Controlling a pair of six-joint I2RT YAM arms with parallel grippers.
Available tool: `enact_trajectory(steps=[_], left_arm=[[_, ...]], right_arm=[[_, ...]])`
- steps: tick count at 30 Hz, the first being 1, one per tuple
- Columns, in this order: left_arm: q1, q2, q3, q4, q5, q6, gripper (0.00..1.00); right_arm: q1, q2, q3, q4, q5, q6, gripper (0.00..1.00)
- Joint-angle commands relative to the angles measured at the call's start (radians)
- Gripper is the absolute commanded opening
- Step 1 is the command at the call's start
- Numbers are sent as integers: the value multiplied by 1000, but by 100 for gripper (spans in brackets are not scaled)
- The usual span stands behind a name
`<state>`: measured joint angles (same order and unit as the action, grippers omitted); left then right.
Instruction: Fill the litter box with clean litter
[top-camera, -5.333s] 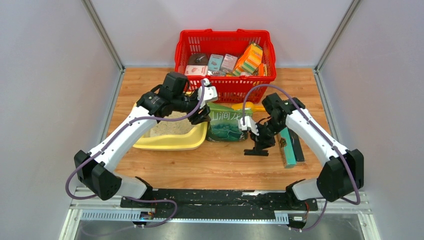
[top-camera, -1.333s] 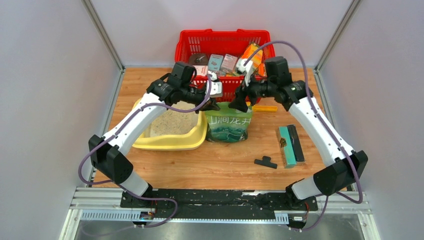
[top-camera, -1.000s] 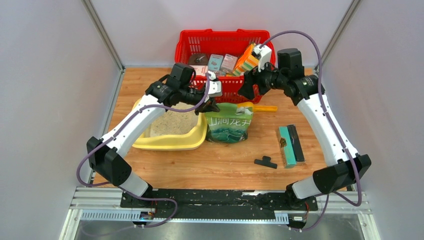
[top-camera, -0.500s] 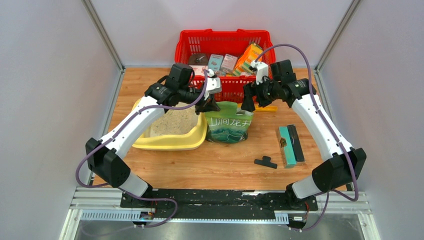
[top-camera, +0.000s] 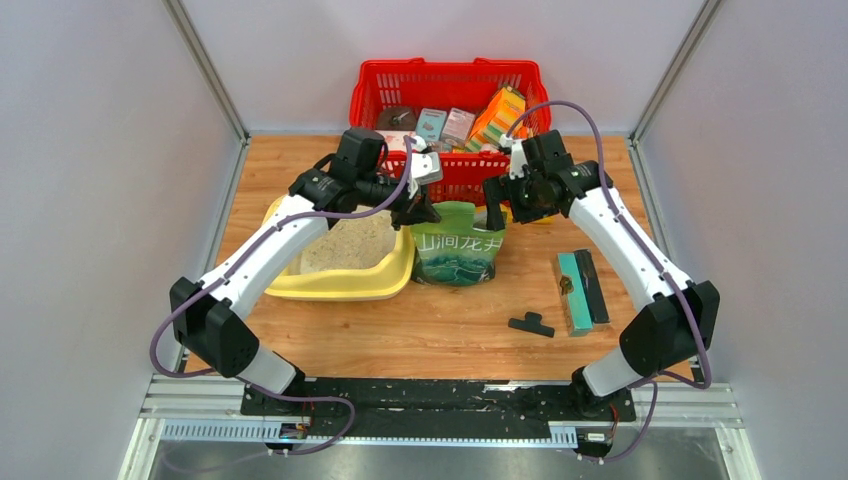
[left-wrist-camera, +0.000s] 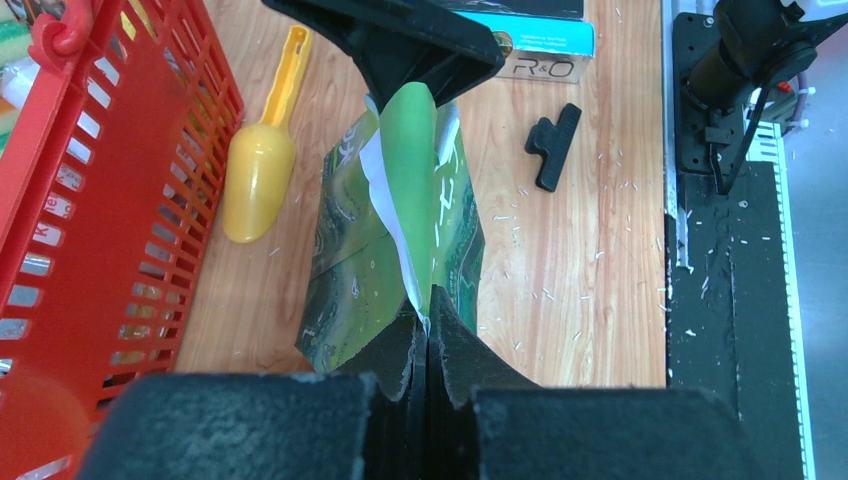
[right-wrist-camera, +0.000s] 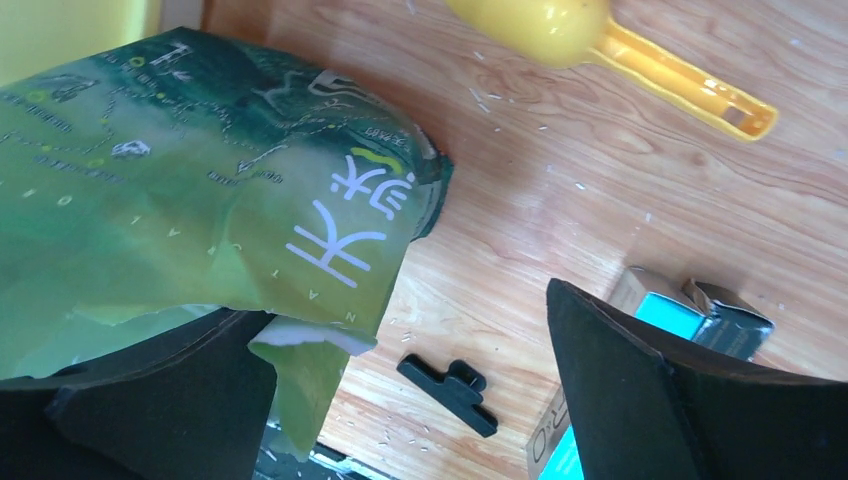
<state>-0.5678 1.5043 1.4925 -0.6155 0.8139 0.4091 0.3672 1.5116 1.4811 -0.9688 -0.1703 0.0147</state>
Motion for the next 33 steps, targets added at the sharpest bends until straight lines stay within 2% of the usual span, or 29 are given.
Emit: enact_trajectory(steps=[1, 7, 15, 17, 21, 22, 27, 28, 29, 30, 31, 32, 33], left_arm=[[-3, -81, 8, 112, 90, -49, 0], [-1, -96, -3, 134, 88, -59, 0], [-1, -116, -6, 137, 73, -36, 0], [-1, -112, -15, 141, 74, -38, 0], [-1, -104, -29, 158, 67, -58, 0], [-1, -102, -32, 157, 62, -59, 1], [-1, -89, -25, 137, 48, -53, 19], [-1, -85, -20, 128, 45, -50, 27], [-1, -84, -17, 125, 44, -50, 31], [-1, -84, -14, 122, 36, -49, 35], [-1, -84, -6, 117, 33, -47, 41], [-1, -85, -3, 112, 28, -44, 43], [2, -88, 5, 112, 19, -44, 45]], right_arm=[[53, 19, 74, -30, 277, 45, 100], [78, 3, -5, -24, 504, 11, 100], [-4, -17, 2, -73, 476, 21, 100], [-4, -34, 16, -53, 369, 33, 100], [-4, -59, 94, 16, -91, -8, 100], [-5, -65, 106, 27, -139, -10, 100], [-55, -70, 162, 47, -251, -97, 100], [-76, -61, 177, 47, -273, -114, 100], [-103, -54, 183, 41, -316, -183, 100], [-169, -50, 182, 29, -421, -235, 100], [-203, -47, 174, 28, -461, -286, 100], [-235, -48, 151, 22, -498, -344, 100], [-296, -48, 136, 6, -553, -502, 100]])
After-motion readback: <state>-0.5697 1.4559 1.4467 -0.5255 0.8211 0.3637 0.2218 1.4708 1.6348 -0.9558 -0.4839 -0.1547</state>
